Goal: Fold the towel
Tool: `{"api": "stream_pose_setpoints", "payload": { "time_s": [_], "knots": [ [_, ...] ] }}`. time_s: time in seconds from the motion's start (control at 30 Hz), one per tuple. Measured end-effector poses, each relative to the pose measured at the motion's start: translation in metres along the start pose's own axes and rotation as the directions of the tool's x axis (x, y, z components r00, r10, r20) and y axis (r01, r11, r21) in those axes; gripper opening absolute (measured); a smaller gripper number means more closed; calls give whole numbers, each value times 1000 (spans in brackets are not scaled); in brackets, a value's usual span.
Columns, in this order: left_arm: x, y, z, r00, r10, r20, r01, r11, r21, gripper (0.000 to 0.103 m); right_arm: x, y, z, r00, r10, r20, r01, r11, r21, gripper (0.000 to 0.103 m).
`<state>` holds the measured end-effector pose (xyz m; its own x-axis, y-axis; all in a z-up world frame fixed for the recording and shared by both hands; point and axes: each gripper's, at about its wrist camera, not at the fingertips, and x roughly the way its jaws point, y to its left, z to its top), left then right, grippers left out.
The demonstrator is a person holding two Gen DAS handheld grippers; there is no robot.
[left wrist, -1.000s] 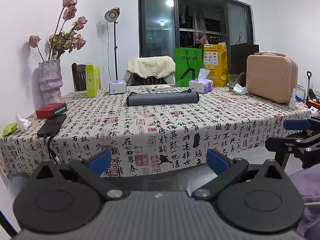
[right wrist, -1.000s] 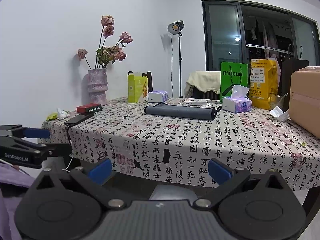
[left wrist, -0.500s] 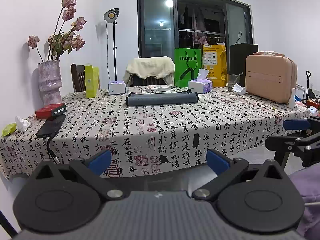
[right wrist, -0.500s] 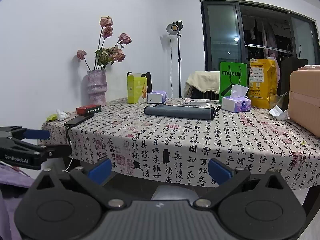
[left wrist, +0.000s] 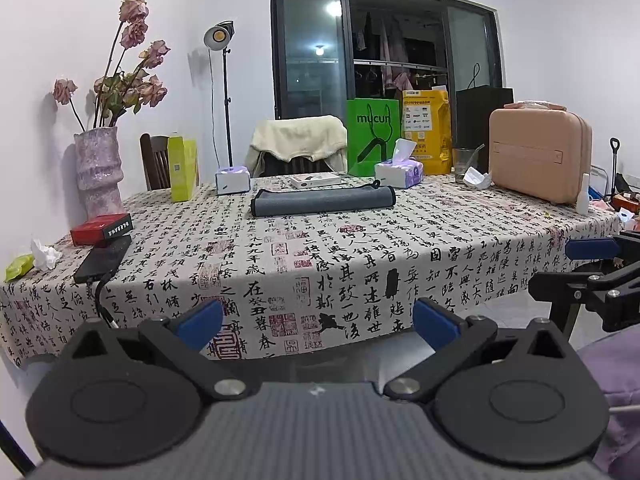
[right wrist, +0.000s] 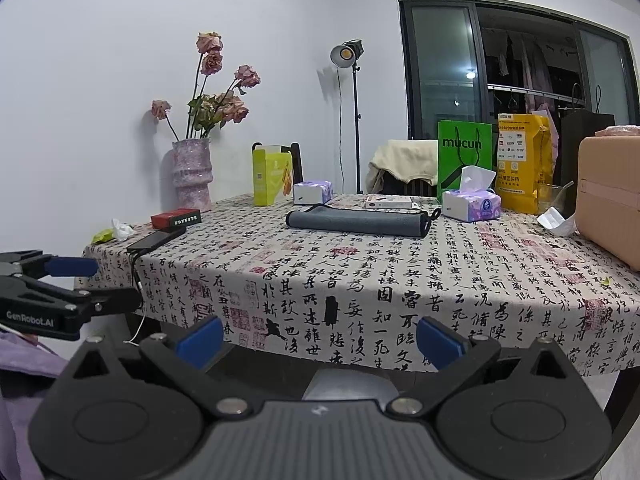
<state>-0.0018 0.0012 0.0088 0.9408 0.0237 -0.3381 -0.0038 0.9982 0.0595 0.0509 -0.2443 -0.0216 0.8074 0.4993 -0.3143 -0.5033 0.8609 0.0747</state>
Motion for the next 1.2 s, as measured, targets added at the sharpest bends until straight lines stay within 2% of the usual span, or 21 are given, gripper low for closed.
{"api": "stream_pose_setpoints", "payload": {
  "time_s": [1.2],
  "knots": [
    [-1, 0, 1, 1000, 0, 7, 0, 1000, 7, 103, 1, -4, -1, 1000, -10, -11, 10, 1000, 21, 103]
  ]
}}
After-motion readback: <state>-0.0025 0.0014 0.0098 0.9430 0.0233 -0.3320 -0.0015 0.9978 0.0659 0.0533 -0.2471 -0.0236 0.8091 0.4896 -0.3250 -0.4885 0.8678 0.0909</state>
